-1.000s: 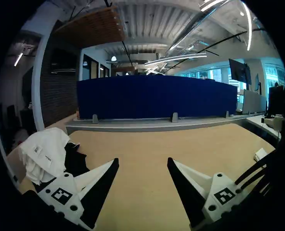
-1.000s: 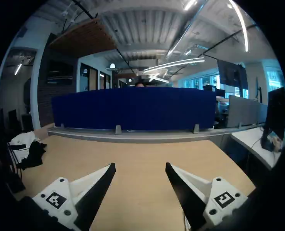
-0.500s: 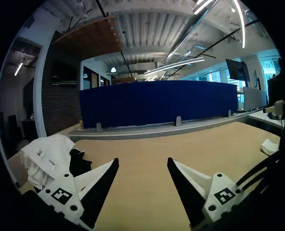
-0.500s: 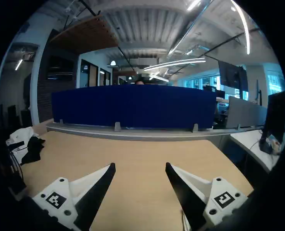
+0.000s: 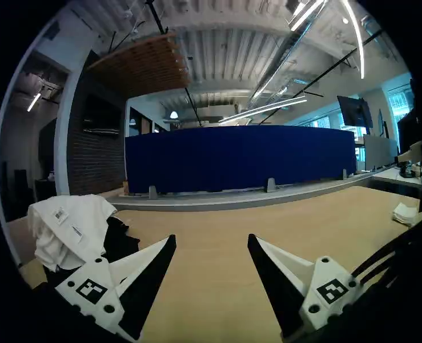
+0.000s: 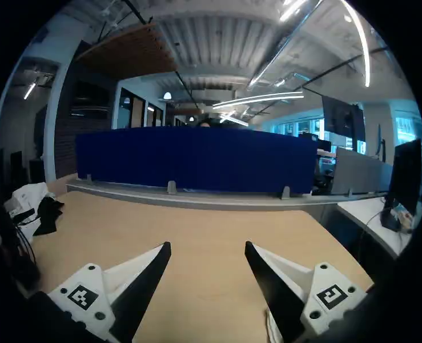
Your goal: Fold towel
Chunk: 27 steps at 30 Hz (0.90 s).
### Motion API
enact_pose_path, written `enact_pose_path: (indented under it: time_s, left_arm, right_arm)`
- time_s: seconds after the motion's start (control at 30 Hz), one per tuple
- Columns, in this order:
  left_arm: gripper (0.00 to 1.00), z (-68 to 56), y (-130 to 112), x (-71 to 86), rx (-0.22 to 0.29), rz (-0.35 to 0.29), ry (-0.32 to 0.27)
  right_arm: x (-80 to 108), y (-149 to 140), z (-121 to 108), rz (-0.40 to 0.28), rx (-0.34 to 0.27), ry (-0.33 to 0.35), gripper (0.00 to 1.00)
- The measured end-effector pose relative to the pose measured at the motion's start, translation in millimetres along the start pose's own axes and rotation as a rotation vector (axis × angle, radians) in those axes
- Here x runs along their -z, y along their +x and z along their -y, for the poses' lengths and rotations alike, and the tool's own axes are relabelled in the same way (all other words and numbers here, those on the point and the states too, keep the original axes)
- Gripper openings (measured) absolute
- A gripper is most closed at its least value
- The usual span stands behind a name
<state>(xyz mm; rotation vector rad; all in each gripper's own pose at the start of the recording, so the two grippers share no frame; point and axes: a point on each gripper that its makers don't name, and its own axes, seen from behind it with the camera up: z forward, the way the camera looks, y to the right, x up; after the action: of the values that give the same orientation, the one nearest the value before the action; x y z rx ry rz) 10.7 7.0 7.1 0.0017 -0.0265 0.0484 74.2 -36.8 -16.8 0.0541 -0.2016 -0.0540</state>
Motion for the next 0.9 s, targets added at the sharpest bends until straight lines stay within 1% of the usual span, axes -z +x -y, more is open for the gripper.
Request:
enact_pose_path:
  time_s: [0.1, 0.3, 0.7, 0.9]
  left_arm:
    - [0.93, 2.2, -6, 0.8, 0.011, -0.002, 0.007]
    - [0.93, 4.9, -8, 3.6, 0.024, -0.021, 0.01]
    - [0.93, 5.8, -10, 5.9, 0.042, -0.026, 0.001]
    - [0.93, 6.4, -10, 5.7, 0.05, -0.026, -0.003]
  right_arm:
    - [-1.0, -7, 0, 0.005, 0.001, -0.001, 1.0]
    - [-4.8, -16, 4, 0.012, 0.004, 0.006, 1.0]
    - [-2.4, -8, 1, -0.003, 0.001, 0.009, 1.0]
    - [-1.7, -5, -3, -0.023, -0.011, 0.004, 1.0]
